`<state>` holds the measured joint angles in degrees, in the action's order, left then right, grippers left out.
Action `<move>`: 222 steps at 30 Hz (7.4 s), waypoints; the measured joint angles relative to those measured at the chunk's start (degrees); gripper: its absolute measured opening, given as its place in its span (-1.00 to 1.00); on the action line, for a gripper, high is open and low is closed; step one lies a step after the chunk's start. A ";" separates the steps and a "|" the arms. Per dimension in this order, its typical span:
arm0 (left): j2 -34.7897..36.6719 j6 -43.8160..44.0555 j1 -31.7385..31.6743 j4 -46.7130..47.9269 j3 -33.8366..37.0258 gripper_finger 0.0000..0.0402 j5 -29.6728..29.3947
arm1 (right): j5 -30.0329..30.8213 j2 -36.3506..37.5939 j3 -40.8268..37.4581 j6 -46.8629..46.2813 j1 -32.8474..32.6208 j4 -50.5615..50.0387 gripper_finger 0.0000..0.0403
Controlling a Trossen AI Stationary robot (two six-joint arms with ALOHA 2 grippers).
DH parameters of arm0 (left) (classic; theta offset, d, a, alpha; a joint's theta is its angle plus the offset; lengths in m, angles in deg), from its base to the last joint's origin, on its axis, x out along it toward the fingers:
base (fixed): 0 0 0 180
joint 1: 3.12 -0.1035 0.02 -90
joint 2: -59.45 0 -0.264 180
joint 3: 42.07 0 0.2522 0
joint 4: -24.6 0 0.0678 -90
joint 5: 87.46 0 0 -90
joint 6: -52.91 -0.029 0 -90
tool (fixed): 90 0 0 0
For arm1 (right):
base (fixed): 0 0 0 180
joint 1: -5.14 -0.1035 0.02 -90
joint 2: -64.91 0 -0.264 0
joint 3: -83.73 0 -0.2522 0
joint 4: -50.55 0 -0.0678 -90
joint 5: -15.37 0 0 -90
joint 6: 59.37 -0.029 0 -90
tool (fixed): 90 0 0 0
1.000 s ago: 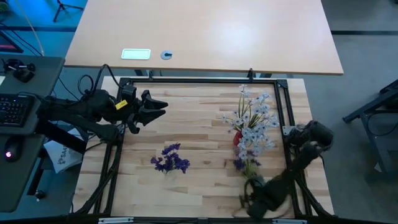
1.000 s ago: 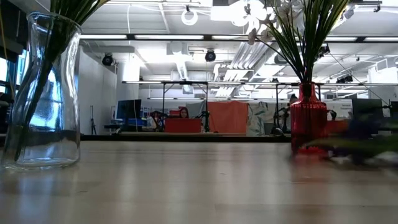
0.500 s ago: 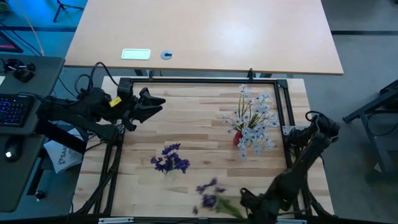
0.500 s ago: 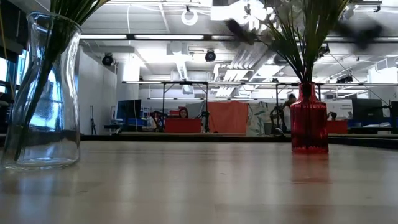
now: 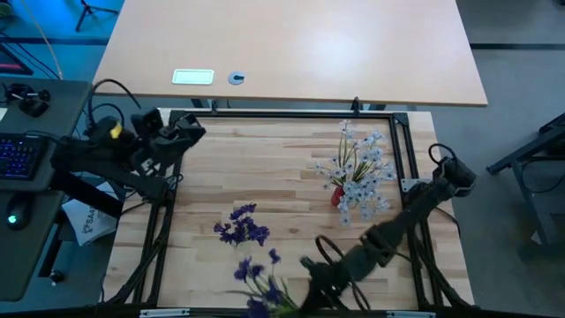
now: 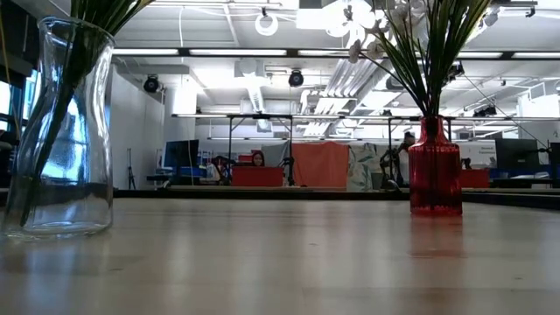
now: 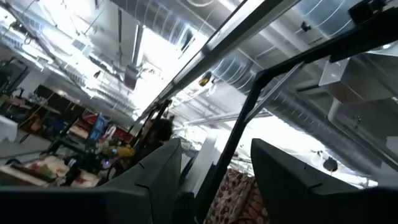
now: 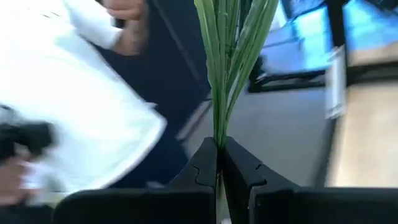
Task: Sort flowers into vase by color
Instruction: Put the violet flowers into the transparent vase, then return to Home Position
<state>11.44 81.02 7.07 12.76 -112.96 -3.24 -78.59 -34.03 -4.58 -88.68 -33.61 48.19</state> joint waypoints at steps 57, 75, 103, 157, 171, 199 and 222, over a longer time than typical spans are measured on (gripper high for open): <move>7.56 -0.25 0.03 12.92 0.07 -0.10 -0.30 | 22.47 -23.39 19.50 31.76 17.29 7.47 -1.00; 7.58 -0.25 0.03 12.90 0.07 -0.10 -0.79 | 22.64 -22.90 19.50 31.00 17.87 4.72 -0.78; 7.37 -6.61 0.02 13.18 0.07 -0.10 -3.52 | 28.91 0.07 19.50 29.57 17.72 -28.32 0.51; 34.49 0.03 -10.93 1.05 56.46 -1.00 -6.16 | 47.69 25.42 19.50 -11.18 -0.27 -64.02 -1.00; 34.82 0.29 -10.53 1.42 56.43 -1.00 -5.12 | 51.81 28.06 13.37 -38.05 -18.19 -82.70 -1.00; 34.80 0.23 -10.53 1.84 56.41 -1.00 -5.09 | 30.09 44.61 -67.90 -9.00 -1.13 11.00 -1.00; 34.80 0.23 -10.53 1.84 56.39 -1.00 -5.09 | 30.09 44.59 -71.38 -0.20 18.89 13.37 -1.00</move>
<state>46.24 81.25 -3.46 14.59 -56.57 -8.33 -48.50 10.56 -75.96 -88.88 -14.73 61.55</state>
